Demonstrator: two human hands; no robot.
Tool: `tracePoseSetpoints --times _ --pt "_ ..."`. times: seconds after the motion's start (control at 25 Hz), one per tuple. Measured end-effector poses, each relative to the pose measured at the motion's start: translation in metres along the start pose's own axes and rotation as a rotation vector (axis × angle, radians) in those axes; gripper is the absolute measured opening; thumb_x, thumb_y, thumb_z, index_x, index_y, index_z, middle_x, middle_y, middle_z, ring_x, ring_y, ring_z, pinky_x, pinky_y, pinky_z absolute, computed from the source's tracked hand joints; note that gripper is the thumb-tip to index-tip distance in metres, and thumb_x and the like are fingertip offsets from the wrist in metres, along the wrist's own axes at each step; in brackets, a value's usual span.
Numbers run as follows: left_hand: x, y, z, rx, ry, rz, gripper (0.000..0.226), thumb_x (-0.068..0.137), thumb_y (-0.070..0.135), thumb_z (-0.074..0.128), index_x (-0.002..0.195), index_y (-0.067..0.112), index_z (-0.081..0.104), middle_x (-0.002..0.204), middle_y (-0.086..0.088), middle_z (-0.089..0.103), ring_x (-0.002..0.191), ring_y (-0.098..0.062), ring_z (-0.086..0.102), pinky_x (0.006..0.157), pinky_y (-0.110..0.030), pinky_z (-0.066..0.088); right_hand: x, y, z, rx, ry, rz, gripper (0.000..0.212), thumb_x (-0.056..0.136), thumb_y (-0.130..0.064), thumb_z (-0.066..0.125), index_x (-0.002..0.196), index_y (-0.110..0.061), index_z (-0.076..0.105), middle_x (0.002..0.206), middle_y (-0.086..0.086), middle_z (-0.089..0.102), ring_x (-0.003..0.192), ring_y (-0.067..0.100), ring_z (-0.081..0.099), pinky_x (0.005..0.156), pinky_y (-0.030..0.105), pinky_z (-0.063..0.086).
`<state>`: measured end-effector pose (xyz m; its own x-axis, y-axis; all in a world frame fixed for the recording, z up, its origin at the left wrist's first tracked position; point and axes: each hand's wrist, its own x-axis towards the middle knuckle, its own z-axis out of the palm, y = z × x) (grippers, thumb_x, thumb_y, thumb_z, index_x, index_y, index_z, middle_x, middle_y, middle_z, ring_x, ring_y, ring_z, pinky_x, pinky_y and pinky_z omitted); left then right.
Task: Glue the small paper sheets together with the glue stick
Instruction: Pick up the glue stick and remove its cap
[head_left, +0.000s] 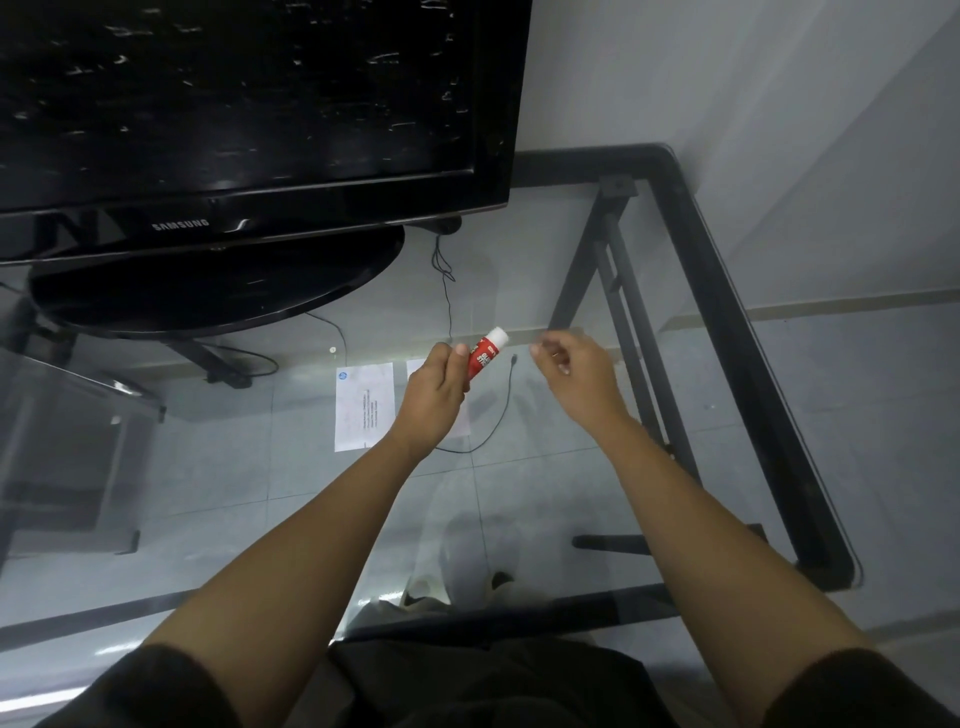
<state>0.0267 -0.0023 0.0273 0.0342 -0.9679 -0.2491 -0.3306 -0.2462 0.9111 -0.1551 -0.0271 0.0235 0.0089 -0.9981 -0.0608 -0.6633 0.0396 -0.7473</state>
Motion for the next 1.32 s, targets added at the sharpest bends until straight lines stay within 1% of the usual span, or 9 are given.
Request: tracePoseSetpoints --times 0.12,0.2,0.36,0.52,0.64,0.8,0.88,1.04,1.32 --pt "-0.002 0.008 0.004 0.027 0.012 0.054 0.032 0.097 0.043 0.026 0.074 0.025 0.04 0.068 0.002 0.05 0.06 -0.012 0.046 0.057 -0.026 0.038 -0.011 -0.022 0.011 0.261 -0.117 0.068 0.033 0.084 -0.055 0.051 0.08 -0.025 0.065 0.08 0.01 0.067 0.073 0.017 0.06 0.068 0.028 0.048" --pt "-0.003 0.012 0.006 0.018 0.004 0.098 0.035 0.098 0.043 0.025 0.076 0.021 0.04 0.066 0.001 0.048 0.059 -0.011 0.044 0.057 -0.026 0.037 -0.012 -0.033 0.013 0.354 -0.128 0.115 0.04 0.082 -0.057 0.051 0.078 -0.02 0.066 0.079 0.014 0.066 0.072 0.022 0.059 0.069 0.034 0.047" --pt "-0.003 0.012 0.004 -0.148 -0.071 -0.024 0.04 0.095 0.052 0.022 0.091 0.019 0.045 0.069 0.0 0.053 0.056 -0.005 0.05 0.057 -0.021 0.044 -0.01 -0.037 0.011 0.524 -0.114 0.178 0.018 0.085 -0.045 0.058 0.073 -0.035 0.068 0.077 -0.009 0.066 0.078 0.003 0.062 0.082 0.025 0.048" --pt "-0.01 0.004 -0.004 -0.46 -0.191 -0.119 0.023 0.095 0.038 0.043 0.092 0.017 0.05 0.076 -0.004 0.06 0.064 -0.01 0.058 0.063 -0.022 0.05 -0.01 -0.037 0.009 0.553 -0.1 0.189 0.017 0.085 -0.044 0.057 0.076 -0.035 0.067 0.081 -0.008 0.068 0.084 0.003 0.064 0.09 0.031 0.049" --pt "-0.013 0.001 -0.005 -0.309 -0.072 0.015 0.014 0.088 0.03 0.058 0.09 0.019 0.05 0.084 -0.001 0.06 0.07 -0.007 0.061 0.067 -0.022 0.052 -0.009 -0.039 0.011 0.586 -0.087 0.203 0.018 0.085 -0.045 0.058 0.075 -0.033 0.068 0.084 -0.005 0.07 0.089 0.008 0.065 0.091 0.034 0.049" --pt "-0.015 -0.001 -0.003 0.308 0.215 0.384 0.023 0.082 0.018 0.068 0.092 0.011 0.047 0.09 -0.003 0.052 0.074 -0.014 0.054 0.061 -0.023 0.045 -0.009 -0.044 0.017 0.592 -0.1 0.21 0.018 0.085 -0.046 0.058 0.073 -0.036 0.068 0.08 -0.008 0.07 0.083 0.005 0.065 0.087 0.027 0.05" --pt "-0.017 -0.003 -0.005 0.221 0.198 0.44 0.03 0.082 0.02 0.068 0.1 0.01 0.047 0.097 -0.004 0.051 0.08 -0.012 0.055 0.068 -0.022 0.046 -0.007 -0.047 0.016 0.613 -0.099 0.197 0.018 0.085 -0.045 0.058 0.076 -0.034 0.069 0.08 -0.008 0.07 0.081 0.003 0.065 0.084 0.024 0.05" --pt "-0.017 0.005 -0.013 -0.216 0.025 0.143 0.006 0.094 0.029 0.048 0.094 0.023 0.049 0.093 0.001 0.063 0.076 -0.01 0.065 0.073 -0.027 0.05 -0.001 -0.049 0.011 0.567 -0.088 0.15 0.018 0.086 -0.044 0.057 0.08 -0.031 0.068 0.079 -0.006 0.068 0.082 0.006 0.064 0.085 0.026 0.05" --pt "-0.017 0.014 -0.013 -0.019 0.147 0.241 0.035 0.079 0.018 0.07 0.089 0.036 0.042 0.092 0.015 0.055 0.085 0.001 0.056 0.071 -0.009 0.044 0.002 -0.054 0.007 0.516 -0.069 0.123 0.016 0.085 -0.042 0.058 0.078 -0.03 0.065 0.076 -0.01 0.066 0.075 0.003 0.062 0.071 0.017 0.046"
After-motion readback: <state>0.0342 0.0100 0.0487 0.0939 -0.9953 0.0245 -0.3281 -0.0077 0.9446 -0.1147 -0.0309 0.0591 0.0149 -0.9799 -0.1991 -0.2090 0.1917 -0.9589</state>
